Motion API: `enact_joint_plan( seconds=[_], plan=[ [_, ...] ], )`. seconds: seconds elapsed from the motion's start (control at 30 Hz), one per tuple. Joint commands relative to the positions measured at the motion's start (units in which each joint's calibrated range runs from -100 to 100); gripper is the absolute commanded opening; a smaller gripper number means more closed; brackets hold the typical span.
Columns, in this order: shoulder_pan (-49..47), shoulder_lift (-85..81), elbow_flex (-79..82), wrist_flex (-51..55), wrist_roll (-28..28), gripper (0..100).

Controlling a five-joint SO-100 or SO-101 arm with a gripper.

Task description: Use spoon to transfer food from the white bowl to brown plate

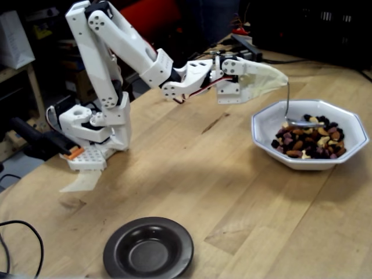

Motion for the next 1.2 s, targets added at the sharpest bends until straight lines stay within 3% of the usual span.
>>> enact_joint_plan(
  seconds=[0.0,0.57,1.17],
  plan=[
    [0.61,-0.63,1.97,-1.39,0.00,4],
    [0.46,2.36,2.59,-1.79,-0.10,4],
    [0.54,20.76,2.06,-21.47,0.34,4]
  ],
)
